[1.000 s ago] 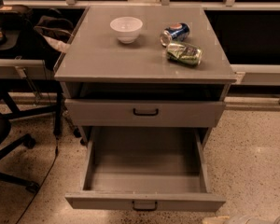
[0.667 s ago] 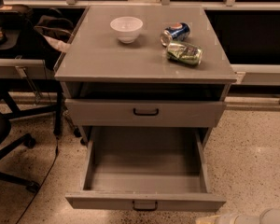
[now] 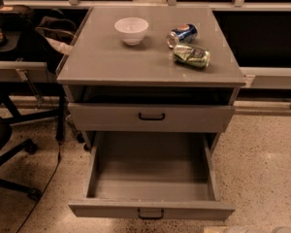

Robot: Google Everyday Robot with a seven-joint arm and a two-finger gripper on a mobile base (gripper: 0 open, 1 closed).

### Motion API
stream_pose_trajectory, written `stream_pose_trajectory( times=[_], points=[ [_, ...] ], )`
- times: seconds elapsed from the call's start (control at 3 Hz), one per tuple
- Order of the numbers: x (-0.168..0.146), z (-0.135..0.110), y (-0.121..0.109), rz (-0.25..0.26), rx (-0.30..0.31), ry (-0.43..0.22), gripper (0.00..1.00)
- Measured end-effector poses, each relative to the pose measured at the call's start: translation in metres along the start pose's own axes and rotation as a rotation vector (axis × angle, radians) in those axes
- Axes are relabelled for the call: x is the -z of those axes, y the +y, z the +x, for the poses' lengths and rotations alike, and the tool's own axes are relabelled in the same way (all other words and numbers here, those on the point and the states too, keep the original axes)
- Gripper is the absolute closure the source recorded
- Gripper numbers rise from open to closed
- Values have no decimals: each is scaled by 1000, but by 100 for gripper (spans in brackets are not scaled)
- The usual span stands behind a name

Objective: Close middle drawer

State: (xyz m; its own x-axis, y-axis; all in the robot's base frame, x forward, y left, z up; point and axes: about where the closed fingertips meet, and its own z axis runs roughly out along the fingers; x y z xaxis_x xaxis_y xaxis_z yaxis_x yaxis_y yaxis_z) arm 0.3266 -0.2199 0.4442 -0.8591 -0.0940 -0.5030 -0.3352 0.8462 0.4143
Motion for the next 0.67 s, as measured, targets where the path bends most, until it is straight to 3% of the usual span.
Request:
stream_pose_trajectory(
  times=[0.67],
  points=[
    [-41,-19,-22,-17,-58,-77,100]
  ],
)
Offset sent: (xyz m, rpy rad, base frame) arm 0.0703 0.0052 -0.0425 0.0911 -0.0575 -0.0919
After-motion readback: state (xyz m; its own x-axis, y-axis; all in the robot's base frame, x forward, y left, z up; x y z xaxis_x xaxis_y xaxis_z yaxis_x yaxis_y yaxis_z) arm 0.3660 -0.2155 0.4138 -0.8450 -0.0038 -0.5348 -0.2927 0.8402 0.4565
